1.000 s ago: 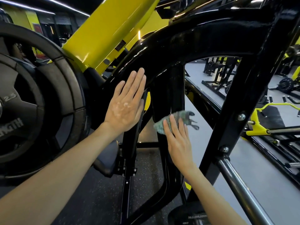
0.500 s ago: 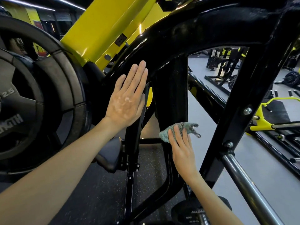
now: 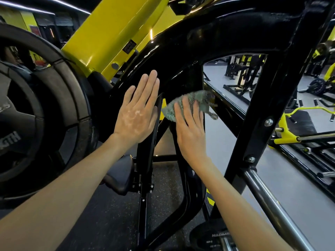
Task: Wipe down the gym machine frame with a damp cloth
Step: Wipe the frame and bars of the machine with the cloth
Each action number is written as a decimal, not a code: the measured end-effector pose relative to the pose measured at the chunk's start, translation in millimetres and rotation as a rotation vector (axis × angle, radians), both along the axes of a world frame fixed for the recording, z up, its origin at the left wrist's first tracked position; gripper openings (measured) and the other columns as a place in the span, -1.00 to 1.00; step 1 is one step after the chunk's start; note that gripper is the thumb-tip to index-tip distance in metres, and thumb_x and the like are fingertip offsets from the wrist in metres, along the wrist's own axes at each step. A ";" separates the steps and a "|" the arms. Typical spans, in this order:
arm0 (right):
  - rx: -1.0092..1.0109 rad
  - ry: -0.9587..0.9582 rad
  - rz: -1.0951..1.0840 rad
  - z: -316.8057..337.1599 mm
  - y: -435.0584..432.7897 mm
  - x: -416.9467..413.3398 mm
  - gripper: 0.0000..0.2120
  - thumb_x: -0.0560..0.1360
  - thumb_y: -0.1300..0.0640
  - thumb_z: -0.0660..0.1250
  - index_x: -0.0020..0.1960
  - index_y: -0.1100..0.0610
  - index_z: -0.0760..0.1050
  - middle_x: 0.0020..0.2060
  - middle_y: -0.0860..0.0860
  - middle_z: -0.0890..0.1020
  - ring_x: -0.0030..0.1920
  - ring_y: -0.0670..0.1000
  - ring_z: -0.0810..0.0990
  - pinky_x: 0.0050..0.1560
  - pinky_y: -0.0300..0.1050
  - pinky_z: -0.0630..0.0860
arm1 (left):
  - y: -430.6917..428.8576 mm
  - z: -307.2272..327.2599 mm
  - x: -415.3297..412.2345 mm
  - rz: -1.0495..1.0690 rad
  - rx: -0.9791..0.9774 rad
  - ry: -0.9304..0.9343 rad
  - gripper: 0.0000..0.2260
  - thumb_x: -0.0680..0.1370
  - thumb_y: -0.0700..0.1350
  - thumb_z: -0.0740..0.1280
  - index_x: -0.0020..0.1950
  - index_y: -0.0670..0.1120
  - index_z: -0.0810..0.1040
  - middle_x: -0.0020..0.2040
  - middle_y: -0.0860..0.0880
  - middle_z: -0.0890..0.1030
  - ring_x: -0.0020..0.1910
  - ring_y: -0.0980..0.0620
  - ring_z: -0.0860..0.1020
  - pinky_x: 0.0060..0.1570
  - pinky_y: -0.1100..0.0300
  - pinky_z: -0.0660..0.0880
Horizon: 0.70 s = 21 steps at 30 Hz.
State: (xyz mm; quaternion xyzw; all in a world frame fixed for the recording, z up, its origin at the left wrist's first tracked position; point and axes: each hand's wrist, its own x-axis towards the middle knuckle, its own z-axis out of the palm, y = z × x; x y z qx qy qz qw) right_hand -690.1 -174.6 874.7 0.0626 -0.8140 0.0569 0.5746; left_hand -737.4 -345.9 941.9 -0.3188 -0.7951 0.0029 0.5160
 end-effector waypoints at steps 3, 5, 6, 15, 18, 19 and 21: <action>-0.033 -0.101 -0.035 -75.6 14.0 16.8 -0.22 0.49 0.41 0.34 0.58 0.10 0.05 0.58 0.05 -0.01 0.57 0.14 -0.07 0.54 0.16 -0.01 | -2.0 -0.7 -1.1 -0.003 -0.009 0.001 -0.40 0.67 -0.09 0.08 0.62 -0.21 -0.13 0.63 -0.18 -0.06 0.61 -0.10 -0.09 0.56 -0.05 -0.01; 0.025 -0.234 -0.087 -125.2 24.3 33.0 -0.06 0.40 0.45 0.40 0.59 0.05 -0.02 0.60 -0.01 -0.13 0.56 0.18 -0.02 0.54 0.17 0.02 | -2.7 -0.5 -2.4 -0.004 -0.014 0.012 -0.40 0.67 -0.09 0.09 0.62 -0.21 -0.13 0.63 -0.17 -0.07 0.61 -0.10 -0.10 0.56 -0.05 -0.01; 0.057 -0.295 -0.116 -143.2 28.2 39.0 -0.02 0.36 0.46 0.43 0.58 0.05 -0.02 0.60 0.00 -0.11 0.54 0.22 0.06 0.53 0.16 0.02 | -2.4 -0.2 -2.7 -0.003 -0.013 0.015 -0.40 0.67 -0.09 0.08 0.62 -0.21 -0.13 0.63 -0.17 -0.07 0.61 -0.10 -0.10 0.56 -0.05 -0.02; 0.130 -0.177 -0.044 -10.9 7.5 16.3 -0.39 0.54 0.22 0.25 0.54 0.07 0.15 0.51 0.12 0.25 0.48 0.22 0.16 0.46 0.21 0.11 | 0.7 -1.1 3.6 0.012 -0.005 0.017 -0.42 0.67 -0.06 0.03 0.61 -0.23 -0.12 0.62 -0.20 -0.07 0.61 -0.12 -0.09 0.56 -0.04 -0.10; 0.003 -0.079 -0.010 68.0 -8.0 -0.2 -0.47 0.60 0.12 0.12 0.56 0.12 0.17 0.54 0.16 0.22 0.54 0.22 0.07 0.50 0.17 0.00 | -1.6 0.6 4.7 -0.012 -0.016 0.015 -0.44 0.68 -0.06 0.00 0.62 -0.22 -0.10 0.62 -0.18 -0.05 0.61 -0.11 -0.07 0.57 -0.05 -0.05; -0.026 -0.044 0.014 81.7 -11.0 -2.6 -0.49 0.61 0.13 0.12 0.55 0.15 0.20 0.54 0.17 0.22 0.54 0.22 0.06 0.50 0.17 0.00 | -2.3 1.4 5.1 -0.018 -0.020 0.007 -0.44 0.68 -0.06 0.00 0.62 -0.22 -0.11 0.63 -0.18 -0.06 0.61 -0.11 -0.08 0.56 -0.05 -0.03; -0.055 0.007 0.042 83.9 -12.4 -3.8 -0.52 0.62 0.15 0.12 0.53 0.18 0.24 0.52 0.19 0.24 0.53 0.23 0.07 0.51 0.16 0.00 | -3.2 2.5 6.0 -0.026 -0.027 -0.016 -0.42 0.68 -0.05 0.01 0.62 -0.21 -0.13 0.63 -0.17 -0.09 0.61 -0.10 -0.10 0.56 -0.06 0.01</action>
